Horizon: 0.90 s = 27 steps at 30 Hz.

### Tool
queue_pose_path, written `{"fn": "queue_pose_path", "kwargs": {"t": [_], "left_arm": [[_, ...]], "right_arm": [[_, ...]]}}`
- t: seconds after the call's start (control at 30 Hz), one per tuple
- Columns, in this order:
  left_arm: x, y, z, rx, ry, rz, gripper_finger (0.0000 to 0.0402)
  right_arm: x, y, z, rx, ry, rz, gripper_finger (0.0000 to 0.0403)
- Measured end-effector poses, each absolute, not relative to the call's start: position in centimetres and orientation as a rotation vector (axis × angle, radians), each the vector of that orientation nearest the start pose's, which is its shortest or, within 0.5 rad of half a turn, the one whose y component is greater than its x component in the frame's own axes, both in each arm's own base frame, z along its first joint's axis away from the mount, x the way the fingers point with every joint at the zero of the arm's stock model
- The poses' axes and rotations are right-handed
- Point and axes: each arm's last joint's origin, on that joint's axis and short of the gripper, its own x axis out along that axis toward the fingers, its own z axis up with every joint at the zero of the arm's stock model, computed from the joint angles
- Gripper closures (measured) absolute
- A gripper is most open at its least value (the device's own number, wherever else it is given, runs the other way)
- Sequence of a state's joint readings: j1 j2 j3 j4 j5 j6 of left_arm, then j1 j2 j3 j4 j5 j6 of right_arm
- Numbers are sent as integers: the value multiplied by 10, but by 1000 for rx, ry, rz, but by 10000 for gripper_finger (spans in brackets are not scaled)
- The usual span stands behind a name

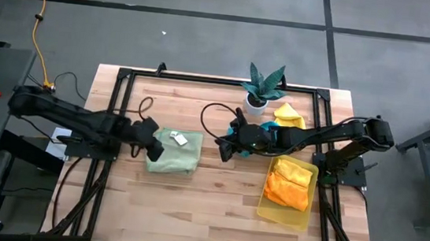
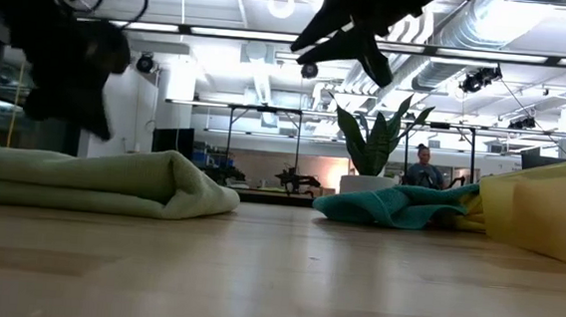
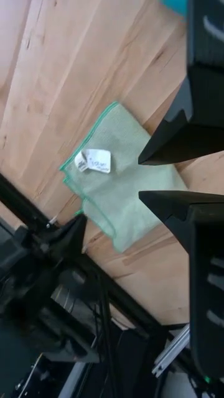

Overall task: Fold microfiber towels
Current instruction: Fold the light green microfiber cloth

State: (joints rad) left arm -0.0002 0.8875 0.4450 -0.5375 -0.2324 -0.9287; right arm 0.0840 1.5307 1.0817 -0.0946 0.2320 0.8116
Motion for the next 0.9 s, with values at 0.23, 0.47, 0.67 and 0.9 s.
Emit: {"fn": "queue_pose_path", "kwargs": {"t": [0.23,0.47,0.67,0.9], "left_arm": [[160,0,155,-655,1047,605,401],[185,0,146,-534,1197,518,401],[194,2,130,-495,1283,481,401],[211,5,123,-536,1196,417,401]], "right_arm": [[339,19,267,710,428,-354,334],[339,17,267,714,429,-353,334],[339,19,267,717,438,-336,334],[338,21,266,740,486,-259,334]]}}
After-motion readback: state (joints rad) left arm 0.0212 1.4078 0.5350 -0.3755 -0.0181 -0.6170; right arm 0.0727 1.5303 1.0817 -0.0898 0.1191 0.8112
